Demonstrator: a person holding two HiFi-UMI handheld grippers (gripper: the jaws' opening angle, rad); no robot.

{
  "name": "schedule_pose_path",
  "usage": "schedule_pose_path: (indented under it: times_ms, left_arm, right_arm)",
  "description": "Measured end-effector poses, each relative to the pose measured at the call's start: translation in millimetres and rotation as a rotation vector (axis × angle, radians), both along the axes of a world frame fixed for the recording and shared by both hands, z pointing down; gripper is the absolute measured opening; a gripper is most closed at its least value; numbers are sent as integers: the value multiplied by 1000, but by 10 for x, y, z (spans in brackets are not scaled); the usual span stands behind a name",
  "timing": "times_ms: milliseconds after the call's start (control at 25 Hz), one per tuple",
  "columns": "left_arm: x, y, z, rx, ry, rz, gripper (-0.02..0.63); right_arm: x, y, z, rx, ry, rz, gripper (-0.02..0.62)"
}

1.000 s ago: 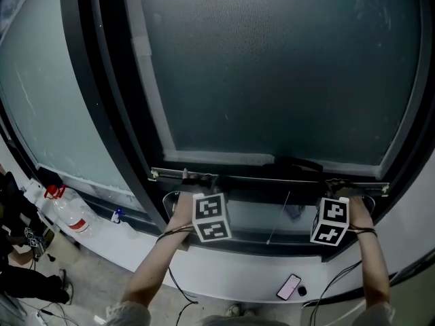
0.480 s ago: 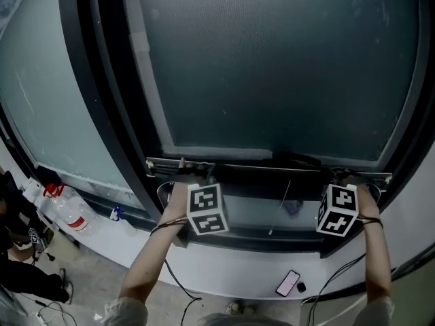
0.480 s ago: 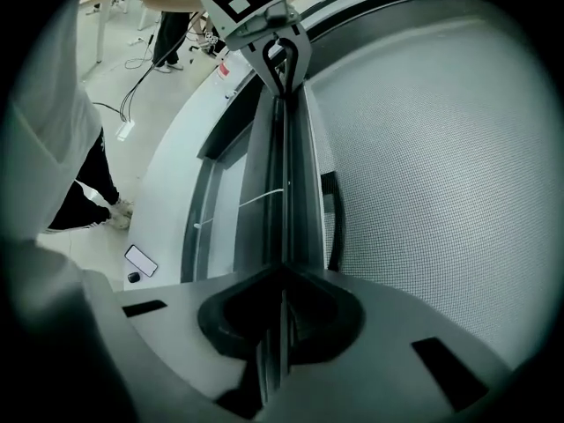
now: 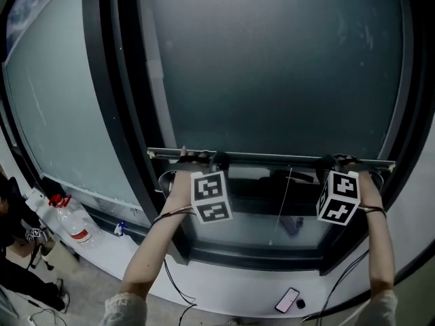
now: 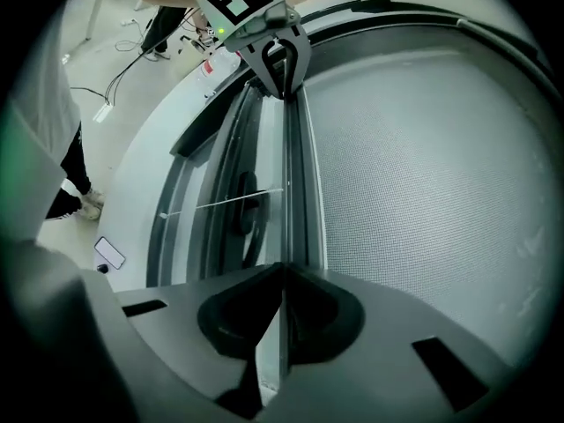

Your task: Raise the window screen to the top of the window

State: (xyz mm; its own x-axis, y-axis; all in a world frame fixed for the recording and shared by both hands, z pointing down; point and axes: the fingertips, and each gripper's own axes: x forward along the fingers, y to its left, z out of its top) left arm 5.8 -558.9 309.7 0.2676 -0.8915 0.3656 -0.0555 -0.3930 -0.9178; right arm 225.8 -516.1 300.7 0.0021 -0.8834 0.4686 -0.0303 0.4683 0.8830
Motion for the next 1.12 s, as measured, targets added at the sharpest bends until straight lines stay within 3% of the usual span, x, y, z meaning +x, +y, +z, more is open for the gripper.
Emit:
schedule_pose_path:
  times_ms: [200,440,1120]
  left_arm:
    - [2,-61,-876,157,34,-9,26]
    - [-16,-118,-1901,306,21,-29,21]
    - [-54,-144,-3874,575,18,-65,18]
  right_arm:
    - [24,-56,-865,138,-3,5,20]
    - [-4,-86,-1878,254,17,1,20]
    - [-73,-77,-3834,597,67,20,20]
